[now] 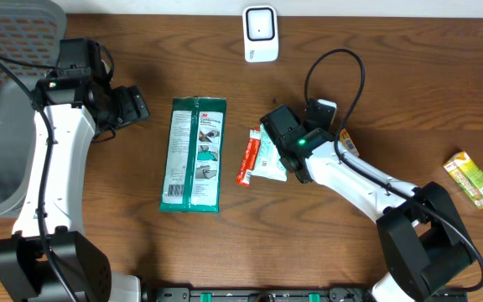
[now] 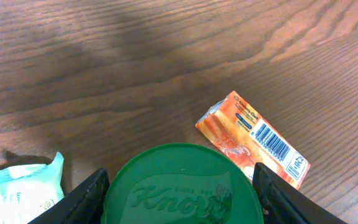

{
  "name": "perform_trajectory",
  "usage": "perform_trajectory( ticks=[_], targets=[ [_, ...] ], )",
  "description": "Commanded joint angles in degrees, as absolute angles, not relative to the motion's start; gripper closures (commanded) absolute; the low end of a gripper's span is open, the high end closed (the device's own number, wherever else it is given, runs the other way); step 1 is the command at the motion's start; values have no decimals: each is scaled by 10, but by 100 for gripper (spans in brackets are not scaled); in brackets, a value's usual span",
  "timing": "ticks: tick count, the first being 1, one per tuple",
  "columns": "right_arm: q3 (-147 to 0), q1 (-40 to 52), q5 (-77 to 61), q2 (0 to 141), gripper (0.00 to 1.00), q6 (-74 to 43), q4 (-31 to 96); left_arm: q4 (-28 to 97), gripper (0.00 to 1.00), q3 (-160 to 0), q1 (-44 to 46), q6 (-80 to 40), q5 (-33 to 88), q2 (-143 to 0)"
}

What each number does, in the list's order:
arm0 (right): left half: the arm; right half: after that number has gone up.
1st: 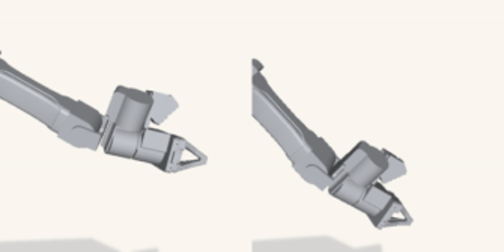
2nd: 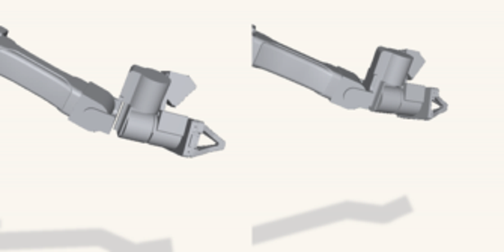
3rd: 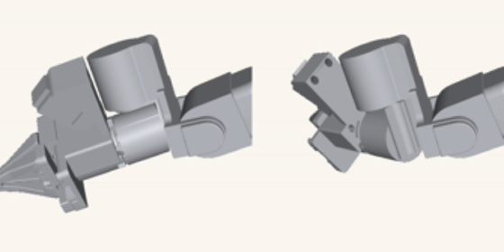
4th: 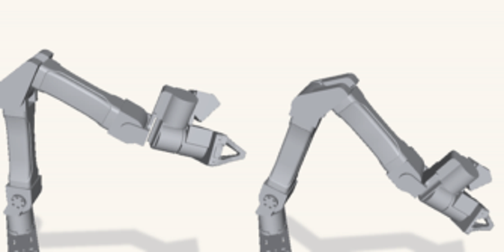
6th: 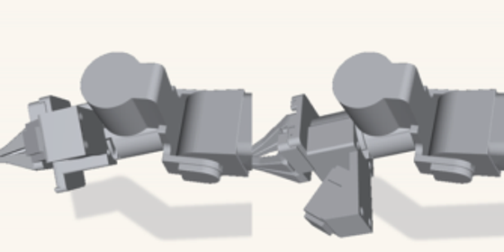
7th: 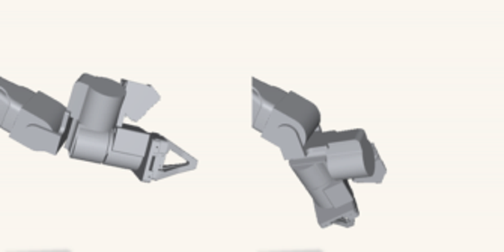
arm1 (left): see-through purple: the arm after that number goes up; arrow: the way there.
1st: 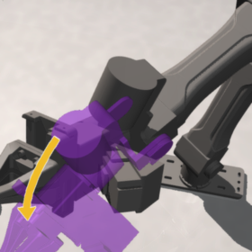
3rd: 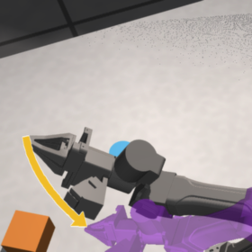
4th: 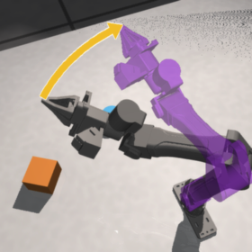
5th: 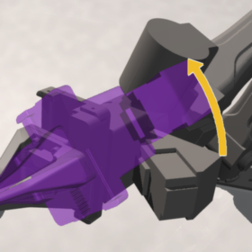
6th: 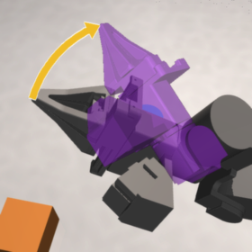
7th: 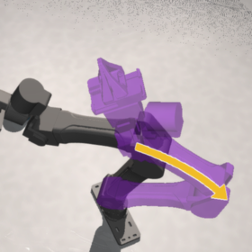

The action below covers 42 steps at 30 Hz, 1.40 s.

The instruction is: Scan the item barcode

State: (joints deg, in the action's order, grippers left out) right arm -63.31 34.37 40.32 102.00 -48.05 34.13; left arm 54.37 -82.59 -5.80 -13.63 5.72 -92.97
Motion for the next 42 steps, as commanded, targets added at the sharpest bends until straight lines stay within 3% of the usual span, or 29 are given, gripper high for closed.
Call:
perform_trajectory(
  ticks=[1,10,18,19,20,21,29,35,42],
  targets=[
    [-628,349,382,1013,44,-450,340,546,7,-827,-61,-133,58,-932],
    [-628,349,343,984,32,-445,354,546,8,-827,-61,-133,58,-932],
    [-628,349,297,911,33,-445,394,546,8,-827,-61,-133,58,-932],
    [-628,349,297,907,30,-445,397,545,8,-827,-61,-133,58,-932],
    [-628,349,293,903,12,-439,397,546,8,-827,-61,-133,58,-932],
    [-629,347,284,901,8,-426,395,546,8,-827,-61,-133,58,-932],
    [-711,236,32,901,11,-342,472,546,8,-827,-61,-133,58,-932],
    [-742,134,-65,918,10,-323,527,545,8,-827,-61,-133,58,-932],
    [-742,121,-89,970,8,-305,529,546,8,-827,-61,-133,58,-932]
  ],
)
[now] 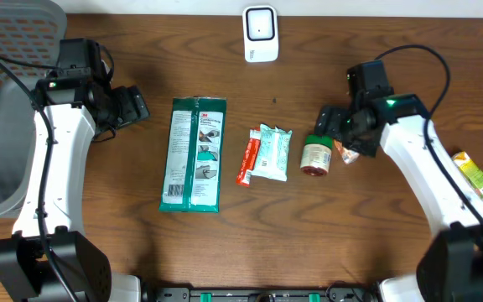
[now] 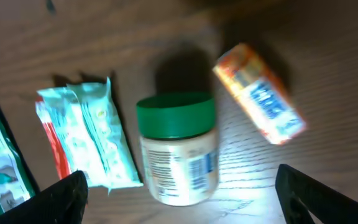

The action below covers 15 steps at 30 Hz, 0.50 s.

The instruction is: Scan the item barcode

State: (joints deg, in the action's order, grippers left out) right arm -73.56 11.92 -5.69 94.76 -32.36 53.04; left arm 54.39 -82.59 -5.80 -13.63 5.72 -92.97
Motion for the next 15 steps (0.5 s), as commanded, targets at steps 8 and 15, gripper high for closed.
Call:
perform_trajectory(
  ticks=[8,15],
  targets=[
    [-742,125,-80,1024,6,-289,500,545,8,-827,-61,-133,58,-932],
    [-742,144,-43,1051,6,-286,486,546,7,-827,-61,-133,58,-932]
  ],
)
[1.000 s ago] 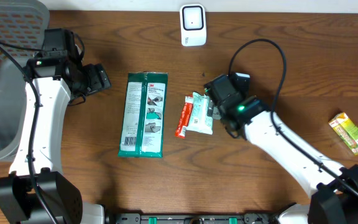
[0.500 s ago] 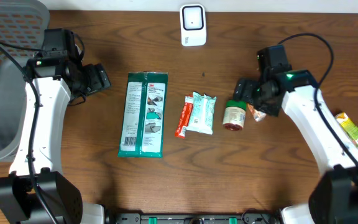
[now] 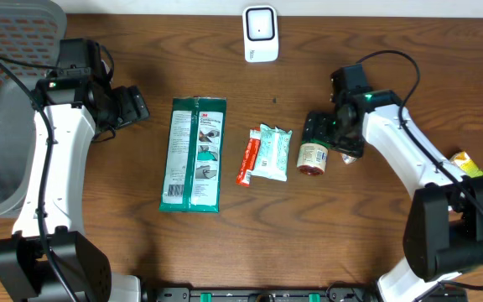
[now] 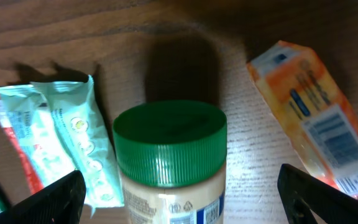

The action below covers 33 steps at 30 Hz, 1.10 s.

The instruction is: Scan the item barcode

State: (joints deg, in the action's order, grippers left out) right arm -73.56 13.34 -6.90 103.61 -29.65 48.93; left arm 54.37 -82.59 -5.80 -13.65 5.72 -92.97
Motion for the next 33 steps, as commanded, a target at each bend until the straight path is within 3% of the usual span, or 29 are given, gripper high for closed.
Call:
perform_trajectory(
  ticks=[1,26,33],
  targets=[
    [-741,146,-43,1054,6,-286,482,546,8,-827,-61,-133,58,-932],
    [-723,183,-3,1099,9,-286,405,546,8,-827,-61,-133,58,-932],
    [-723,192,-2,1099,24,-285,397,546,8,-827,-61,-133,58,-932]
  ],
)
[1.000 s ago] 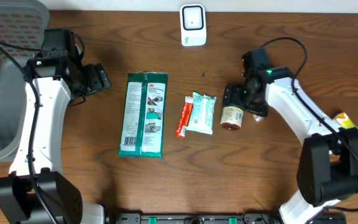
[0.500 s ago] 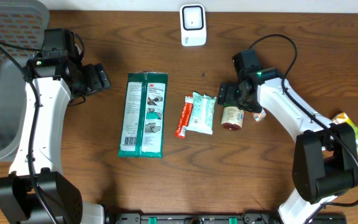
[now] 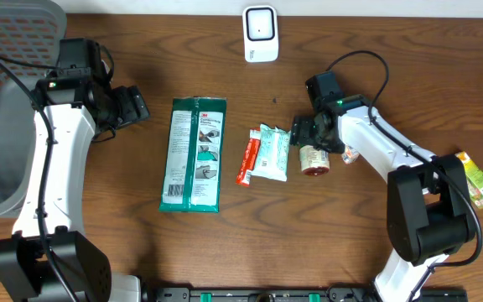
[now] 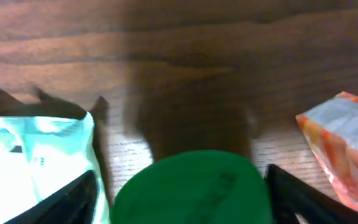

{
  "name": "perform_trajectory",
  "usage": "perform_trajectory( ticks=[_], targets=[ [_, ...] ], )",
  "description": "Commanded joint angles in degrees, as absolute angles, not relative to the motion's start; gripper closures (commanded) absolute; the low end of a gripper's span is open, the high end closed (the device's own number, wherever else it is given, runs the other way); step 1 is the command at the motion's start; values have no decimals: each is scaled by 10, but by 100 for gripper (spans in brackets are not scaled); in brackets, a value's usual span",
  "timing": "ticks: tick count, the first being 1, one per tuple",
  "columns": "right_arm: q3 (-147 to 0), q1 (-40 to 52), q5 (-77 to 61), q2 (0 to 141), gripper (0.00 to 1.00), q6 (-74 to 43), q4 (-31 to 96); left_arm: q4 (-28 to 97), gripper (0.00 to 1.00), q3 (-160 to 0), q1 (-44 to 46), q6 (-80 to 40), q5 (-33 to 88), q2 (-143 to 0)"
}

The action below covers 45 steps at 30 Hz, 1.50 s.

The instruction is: Scan the item barcode

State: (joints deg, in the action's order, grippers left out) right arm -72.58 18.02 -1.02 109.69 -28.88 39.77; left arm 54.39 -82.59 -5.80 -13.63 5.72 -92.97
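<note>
A jar point(image 3: 313, 159) with a green lid point(image 4: 191, 186) lies on its side on the wooden table point(image 3: 376, 59), lid toward the far edge. My right gripper point(image 3: 311, 134) is down over the lid end. In the right wrist view the right gripper point(image 4: 182, 196) is open, one black finger on each side of the lid, with a thin gap on the left. The white barcode scanner point(image 3: 259, 33) stands at the far edge. My left gripper point(image 3: 134, 107) hovers far left, away from the items; the overhead view does not reveal how its jaws stand.
Left of the jar lie a teal packet point(image 3: 273, 153), a red tube point(image 3: 246, 161) and a large green wipes pack point(image 3: 193, 155). A small orange box point(image 4: 347, 143) lies just right of the jar. A yellow-green carton point(image 3: 475, 178) sits far right, a grey basket far left.
My right gripper has moved left and down onto the jar; the lid now fills the space between its fingers, which stand closer together. The left arm has not moved.
My right gripper first sat by the teal packet with the green lid between its fingers. Later the jar lay on the table and the gripper was open, off to the right. It then stood open nearer the jar, and now brackets the lid.
</note>
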Motion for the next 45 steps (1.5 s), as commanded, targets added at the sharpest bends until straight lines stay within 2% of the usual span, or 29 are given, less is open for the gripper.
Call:
perform_trajectory(
  ticks=[1,13,20,28,32,34,41,45],
  targets=[
    [-723,192,-3,1099,25,-284,396,545,8,-827,-61,-133,58,-932],
    [-723,192,2,1099,27,-284,393,546,8,-827,-61,-133,58,-932],
    [-723,192,30,1099,19,-278,371,546,8,-827,-61,-133,58,-932],
    [-723,205,27,1099,14,-134,367,546,8,-827,-61,-133,58,-932],
    [-748,195,-32,1099,7,-119,410,546,8,-827,-61,-133,58,-932],
    [-769,189,-69,1099,8,-102,435,546,8,-827,-61,-133,58,-932],
    [-812,169,-67,1099,12,-87,472,546,8,-827,-61,-133,58,-932],
    [-812,170,-65,1099,8,-72,472,546,8,-827,-61,-133,58,-932]
  ],
)
